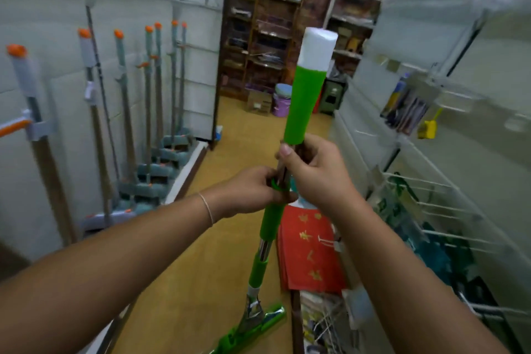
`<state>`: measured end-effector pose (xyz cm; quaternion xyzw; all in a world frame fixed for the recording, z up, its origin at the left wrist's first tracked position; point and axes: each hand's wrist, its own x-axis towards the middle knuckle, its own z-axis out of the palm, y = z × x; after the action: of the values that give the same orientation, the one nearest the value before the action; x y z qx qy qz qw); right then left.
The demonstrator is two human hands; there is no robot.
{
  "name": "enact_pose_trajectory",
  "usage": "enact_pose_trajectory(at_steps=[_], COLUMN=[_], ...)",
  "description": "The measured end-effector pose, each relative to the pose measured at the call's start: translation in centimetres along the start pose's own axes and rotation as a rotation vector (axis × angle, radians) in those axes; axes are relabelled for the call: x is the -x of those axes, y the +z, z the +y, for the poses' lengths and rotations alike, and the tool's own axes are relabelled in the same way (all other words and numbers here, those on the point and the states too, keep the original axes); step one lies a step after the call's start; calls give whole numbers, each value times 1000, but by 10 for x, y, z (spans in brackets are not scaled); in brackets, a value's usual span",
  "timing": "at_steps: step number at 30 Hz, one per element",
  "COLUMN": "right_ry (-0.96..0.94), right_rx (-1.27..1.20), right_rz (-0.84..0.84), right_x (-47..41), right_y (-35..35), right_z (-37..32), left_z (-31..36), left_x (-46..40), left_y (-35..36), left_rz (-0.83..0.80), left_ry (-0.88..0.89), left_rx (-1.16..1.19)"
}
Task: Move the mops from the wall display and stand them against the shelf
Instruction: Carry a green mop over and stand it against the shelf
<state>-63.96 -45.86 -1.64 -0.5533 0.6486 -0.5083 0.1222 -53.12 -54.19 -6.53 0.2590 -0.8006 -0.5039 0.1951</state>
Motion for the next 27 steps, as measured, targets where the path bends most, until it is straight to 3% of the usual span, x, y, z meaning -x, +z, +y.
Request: enact_pose_trajectory(at_steps=[8, 27], right_ry=[7, -109], right_rx=[-123, -170], right_rz=[48, -59], right_x=[-126, -488], right_y=[-6, 39], right_z=[56, 192], left_z=[-11, -75], left_x=[-138, -467], left_y=[-36, -177], left_rz=[-85, 152], left_ry=[-6, -88], left_rx=[102, 35])
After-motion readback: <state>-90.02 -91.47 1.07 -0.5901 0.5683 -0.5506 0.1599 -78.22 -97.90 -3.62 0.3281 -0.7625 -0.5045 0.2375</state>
